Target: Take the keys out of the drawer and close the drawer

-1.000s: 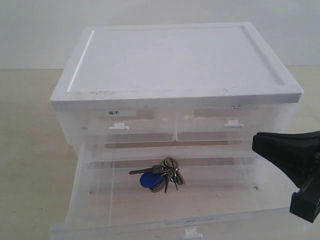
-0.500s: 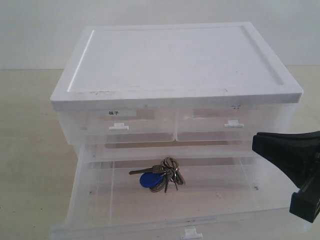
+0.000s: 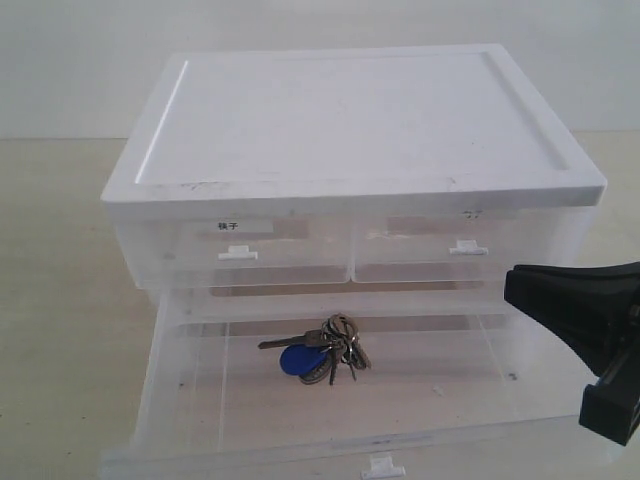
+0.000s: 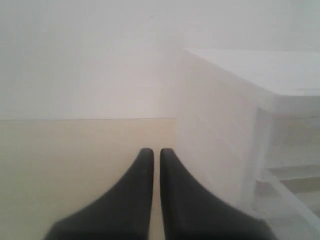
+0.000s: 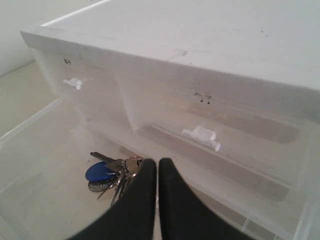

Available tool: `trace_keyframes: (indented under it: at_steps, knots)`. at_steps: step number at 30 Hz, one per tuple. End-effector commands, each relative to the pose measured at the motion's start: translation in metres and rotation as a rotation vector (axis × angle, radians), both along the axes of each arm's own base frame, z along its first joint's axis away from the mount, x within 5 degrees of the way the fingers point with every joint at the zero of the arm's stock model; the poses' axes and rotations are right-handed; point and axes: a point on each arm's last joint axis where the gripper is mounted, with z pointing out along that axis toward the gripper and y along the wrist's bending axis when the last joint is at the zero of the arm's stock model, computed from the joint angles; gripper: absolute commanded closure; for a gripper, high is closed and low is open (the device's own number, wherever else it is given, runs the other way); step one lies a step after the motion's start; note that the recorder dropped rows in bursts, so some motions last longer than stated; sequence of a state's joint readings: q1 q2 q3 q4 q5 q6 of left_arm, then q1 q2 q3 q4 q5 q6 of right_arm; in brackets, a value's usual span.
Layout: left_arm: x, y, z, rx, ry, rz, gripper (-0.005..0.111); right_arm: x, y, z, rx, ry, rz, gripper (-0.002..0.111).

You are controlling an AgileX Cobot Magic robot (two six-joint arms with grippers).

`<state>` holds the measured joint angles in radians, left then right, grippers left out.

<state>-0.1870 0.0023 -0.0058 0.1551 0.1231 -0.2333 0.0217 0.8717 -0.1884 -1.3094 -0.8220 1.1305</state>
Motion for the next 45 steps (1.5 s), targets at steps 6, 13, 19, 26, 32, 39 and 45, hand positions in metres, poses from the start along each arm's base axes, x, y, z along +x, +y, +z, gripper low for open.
trace_keyframes:
  at_steps: [6,13,19,26,32,39,45]
  knots:
    - [0.000,0.013,-0.011,0.042,0.101,0.223,0.102,0.000,0.000,-0.002,-0.004,0.004,0.001,0.108]
    - [-0.001,0.014,-0.018,0.054,0.177,0.228,0.102,0.000,0.000,-0.002,-0.004,0.004,0.001,0.108]
    - [-0.001,0.014,-0.018,0.054,0.177,0.228,0.102,-0.001,0.000,-0.002,-0.001,0.003,0.004,0.108]
    - [-0.001,0.014,-0.018,0.054,0.177,0.228,0.102,-0.001,0.000,-0.002,-0.001,0.003,0.004,0.108]
    - [-0.001,0.014,-0.018,0.054,0.177,0.228,0.102,-0.001,0.000,-0.002,-0.001,0.003,0.004,0.108]
    - [-0.001,0.014,-0.018,0.054,0.177,0.228,0.102,0.006,-0.004,0.009,0.151,-0.009,-0.099,0.108]
    - [-0.001,0.014,-0.018,0.054,0.177,0.228,0.102,0.008,-0.005,0.017,0.306,0.026,-0.138,0.108]
